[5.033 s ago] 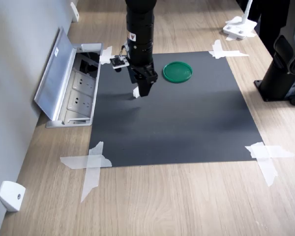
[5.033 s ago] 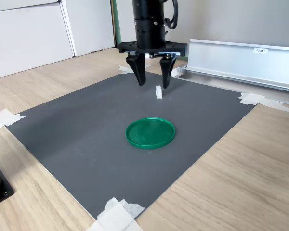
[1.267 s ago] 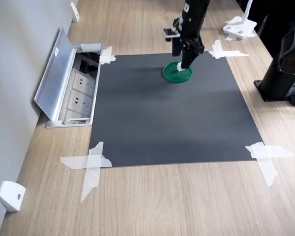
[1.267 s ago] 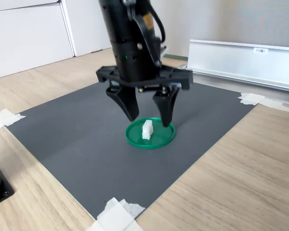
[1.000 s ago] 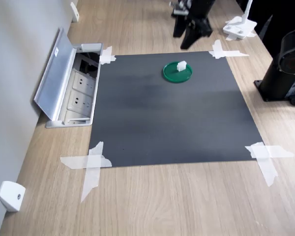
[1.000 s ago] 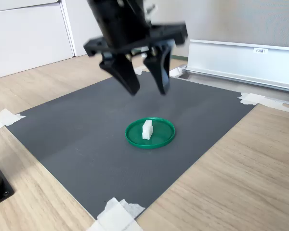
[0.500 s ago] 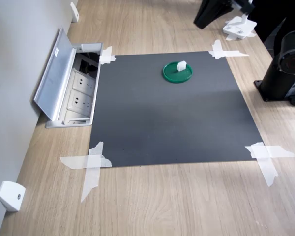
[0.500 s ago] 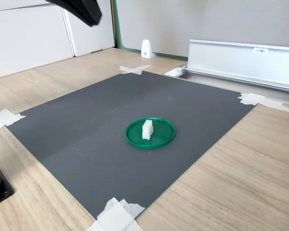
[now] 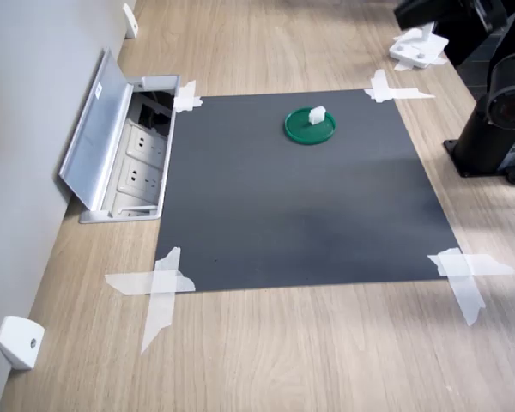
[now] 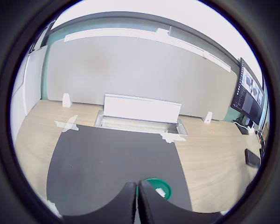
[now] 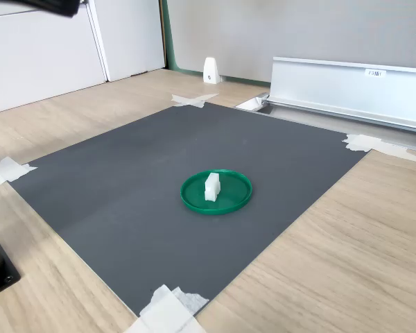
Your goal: Grasp a white terminal and put it on the green lid.
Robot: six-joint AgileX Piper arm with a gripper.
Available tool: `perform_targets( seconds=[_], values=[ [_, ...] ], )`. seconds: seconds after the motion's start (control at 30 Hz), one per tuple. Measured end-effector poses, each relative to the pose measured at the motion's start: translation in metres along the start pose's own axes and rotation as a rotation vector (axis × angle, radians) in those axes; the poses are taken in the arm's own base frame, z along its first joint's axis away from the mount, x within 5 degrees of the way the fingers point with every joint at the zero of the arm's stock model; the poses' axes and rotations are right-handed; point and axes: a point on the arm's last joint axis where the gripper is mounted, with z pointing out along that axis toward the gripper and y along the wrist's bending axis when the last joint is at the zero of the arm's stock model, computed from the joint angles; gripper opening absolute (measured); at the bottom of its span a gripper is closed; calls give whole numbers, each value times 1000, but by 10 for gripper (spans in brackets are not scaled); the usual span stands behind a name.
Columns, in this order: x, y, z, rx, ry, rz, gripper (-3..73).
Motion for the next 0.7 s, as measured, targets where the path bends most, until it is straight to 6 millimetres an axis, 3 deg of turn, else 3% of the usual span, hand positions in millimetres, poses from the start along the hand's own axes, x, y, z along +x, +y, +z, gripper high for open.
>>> perform_targets(
  seconds=[0.2, 0.47, 0.7],
  values=[
    [32, 7, 1, 55, -142, 61, -7],
    [60, 10, 26, -43, -194, 150, -8],
    [70, 10, 39, -47, -255, 123, -8]
  ],
)
